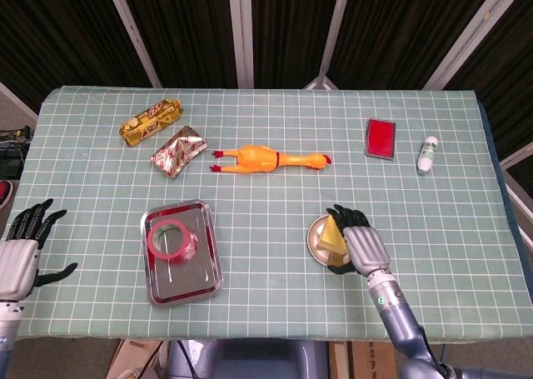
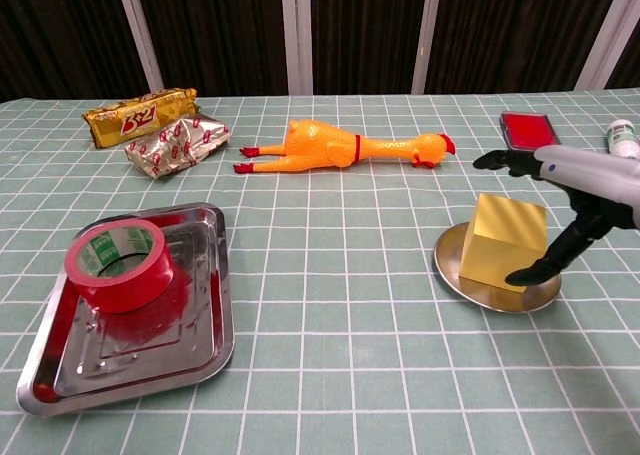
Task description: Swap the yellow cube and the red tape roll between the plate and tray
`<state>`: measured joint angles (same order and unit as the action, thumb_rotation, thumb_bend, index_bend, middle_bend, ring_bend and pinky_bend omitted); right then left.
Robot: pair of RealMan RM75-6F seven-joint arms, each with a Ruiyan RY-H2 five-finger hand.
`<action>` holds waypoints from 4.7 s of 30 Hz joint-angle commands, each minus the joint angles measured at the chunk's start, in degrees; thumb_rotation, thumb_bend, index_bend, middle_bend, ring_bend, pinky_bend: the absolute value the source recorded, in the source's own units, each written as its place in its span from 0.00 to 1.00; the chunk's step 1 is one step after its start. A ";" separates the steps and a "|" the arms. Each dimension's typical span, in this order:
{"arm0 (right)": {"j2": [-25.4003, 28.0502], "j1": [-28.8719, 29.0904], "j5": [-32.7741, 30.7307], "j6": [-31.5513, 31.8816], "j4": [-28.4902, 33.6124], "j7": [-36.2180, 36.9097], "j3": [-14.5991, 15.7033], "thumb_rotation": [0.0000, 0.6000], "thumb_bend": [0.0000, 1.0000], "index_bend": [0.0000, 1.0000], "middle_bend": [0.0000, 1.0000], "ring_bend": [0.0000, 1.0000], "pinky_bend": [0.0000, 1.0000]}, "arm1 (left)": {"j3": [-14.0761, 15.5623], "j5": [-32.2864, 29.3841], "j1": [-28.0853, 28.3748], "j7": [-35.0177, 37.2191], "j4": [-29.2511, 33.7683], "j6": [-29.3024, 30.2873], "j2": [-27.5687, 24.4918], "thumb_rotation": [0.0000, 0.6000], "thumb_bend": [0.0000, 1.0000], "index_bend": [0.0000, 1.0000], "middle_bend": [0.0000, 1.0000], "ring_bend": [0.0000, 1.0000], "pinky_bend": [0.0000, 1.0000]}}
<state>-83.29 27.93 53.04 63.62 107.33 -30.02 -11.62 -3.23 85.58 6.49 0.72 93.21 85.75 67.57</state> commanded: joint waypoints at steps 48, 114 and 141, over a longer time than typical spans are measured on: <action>-15.44 16.76 -3.33 -0.12 -15.08 -4.03 -10.00 1.00 0.22 0.41 0.40 0.53 0.25 | -1.61 -3.75 0.36 0.76 -0.03 -2.10 -0.35 1.00 0.08 0.17 0.00 0.00 0.07; 15.36 -19.60 32.54 26.70 -9.11 25.53 15.20 1.00 0.00 0.05 0.00 0.00 0.00 | -2.88 -14.36 24.32 -21.38 0.07 -34.69 9.58 1.00 0.00 0.16 0.00 0.00 0.08; 15.39 -21.31 33.18 23.70 -8.73 28.59 12.53 1.00 0.00 0.05 0.00 0.00 0.00 | -0.90 -11.26 27.36 -22.37 -3.24 -31.18 13.92 1.00 0.51 0.29 0.34 0.29 0.41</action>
<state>-67.93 6.66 86.16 87.37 98.54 -1.49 0.94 -4.03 73.62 33.92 -22.39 89.41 53.90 81.92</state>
